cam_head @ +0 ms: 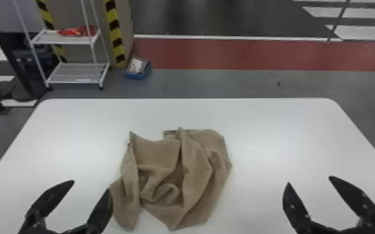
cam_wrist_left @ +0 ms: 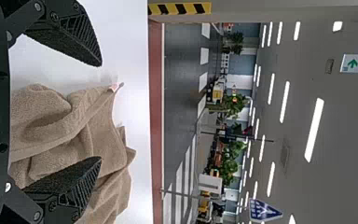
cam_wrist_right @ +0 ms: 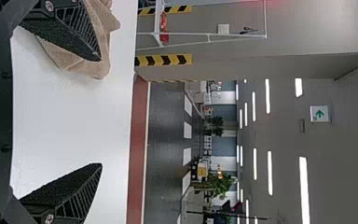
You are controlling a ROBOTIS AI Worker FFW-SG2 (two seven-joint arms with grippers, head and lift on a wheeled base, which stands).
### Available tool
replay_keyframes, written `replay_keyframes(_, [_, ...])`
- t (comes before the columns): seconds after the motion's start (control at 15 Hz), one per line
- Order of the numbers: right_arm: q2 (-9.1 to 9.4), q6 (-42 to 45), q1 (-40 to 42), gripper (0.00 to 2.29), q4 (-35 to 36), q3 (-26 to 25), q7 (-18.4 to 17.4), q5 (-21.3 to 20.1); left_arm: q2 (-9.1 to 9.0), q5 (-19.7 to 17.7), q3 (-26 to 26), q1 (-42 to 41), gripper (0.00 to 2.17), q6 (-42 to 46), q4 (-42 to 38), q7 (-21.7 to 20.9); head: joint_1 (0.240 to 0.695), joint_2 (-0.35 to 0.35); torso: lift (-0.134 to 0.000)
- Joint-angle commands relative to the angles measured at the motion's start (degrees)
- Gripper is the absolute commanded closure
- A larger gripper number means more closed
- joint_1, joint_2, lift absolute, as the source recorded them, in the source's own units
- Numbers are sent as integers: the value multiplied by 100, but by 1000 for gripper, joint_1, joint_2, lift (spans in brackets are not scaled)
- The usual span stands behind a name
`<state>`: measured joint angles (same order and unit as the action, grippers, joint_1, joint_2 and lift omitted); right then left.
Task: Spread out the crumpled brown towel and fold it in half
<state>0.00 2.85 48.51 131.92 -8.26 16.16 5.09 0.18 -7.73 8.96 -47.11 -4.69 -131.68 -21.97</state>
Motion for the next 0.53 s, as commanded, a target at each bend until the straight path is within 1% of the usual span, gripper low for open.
replay_keyframes(0.0, [5, 0, 0, 76, 0, 0, 1, 0, -32, 0, 0, 0, 194, -2, 2, 0, 695, -27, -125])
replay_keyframes(0.47, [5, -35, 0, 76, 0, 0, 1, -8, -32, 0, 0, 9, 194, -2, 2, 0, 695, -27, -125])
